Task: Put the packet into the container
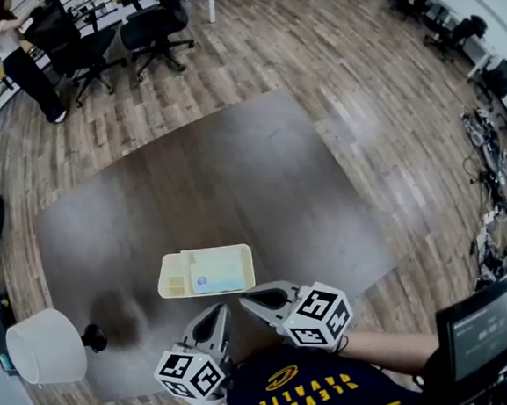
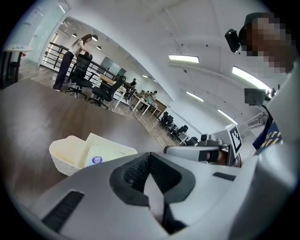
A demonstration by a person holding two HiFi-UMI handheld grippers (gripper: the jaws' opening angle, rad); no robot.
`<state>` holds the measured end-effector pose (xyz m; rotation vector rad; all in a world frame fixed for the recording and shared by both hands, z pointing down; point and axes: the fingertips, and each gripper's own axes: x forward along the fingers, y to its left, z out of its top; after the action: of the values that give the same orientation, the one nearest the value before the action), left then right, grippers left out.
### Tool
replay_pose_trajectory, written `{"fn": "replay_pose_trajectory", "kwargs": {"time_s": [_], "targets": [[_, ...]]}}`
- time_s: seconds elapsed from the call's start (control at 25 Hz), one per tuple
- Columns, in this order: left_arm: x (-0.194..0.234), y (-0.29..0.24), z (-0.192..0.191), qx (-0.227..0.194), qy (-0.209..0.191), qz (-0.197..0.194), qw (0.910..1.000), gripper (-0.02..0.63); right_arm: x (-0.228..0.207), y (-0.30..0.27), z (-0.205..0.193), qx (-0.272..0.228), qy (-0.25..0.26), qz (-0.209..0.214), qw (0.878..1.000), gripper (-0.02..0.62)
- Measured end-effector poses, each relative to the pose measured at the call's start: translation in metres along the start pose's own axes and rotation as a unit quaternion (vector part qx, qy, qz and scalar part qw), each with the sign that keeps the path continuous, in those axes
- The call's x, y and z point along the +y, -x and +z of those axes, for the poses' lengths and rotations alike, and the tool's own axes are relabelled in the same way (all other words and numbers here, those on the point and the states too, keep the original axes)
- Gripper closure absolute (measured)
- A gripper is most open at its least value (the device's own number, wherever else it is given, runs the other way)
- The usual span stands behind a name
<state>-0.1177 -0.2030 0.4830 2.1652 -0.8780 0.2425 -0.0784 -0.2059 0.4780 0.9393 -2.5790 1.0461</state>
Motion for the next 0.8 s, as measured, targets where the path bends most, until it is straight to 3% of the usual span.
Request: {"fn": "replay_pose_trajectory", "kwargs": {"time_s": [0.48, 0.8], "targets": [[-0.037, 0.007, 0.021, -0.023, -0.010, -0.015, 0.9996, 0.606, 0.021, 0.036, 0.050, -0.086, 0.081, -0.030, 0.993, 0.584], [-0.036, 0.009, 0.031, -0.060, -0.050, -0.006, 0.9969, 0.606, 0.022, 0.040, 0.060, -0.126, 0.114, -0.027, 0.985, 0.584]]}}
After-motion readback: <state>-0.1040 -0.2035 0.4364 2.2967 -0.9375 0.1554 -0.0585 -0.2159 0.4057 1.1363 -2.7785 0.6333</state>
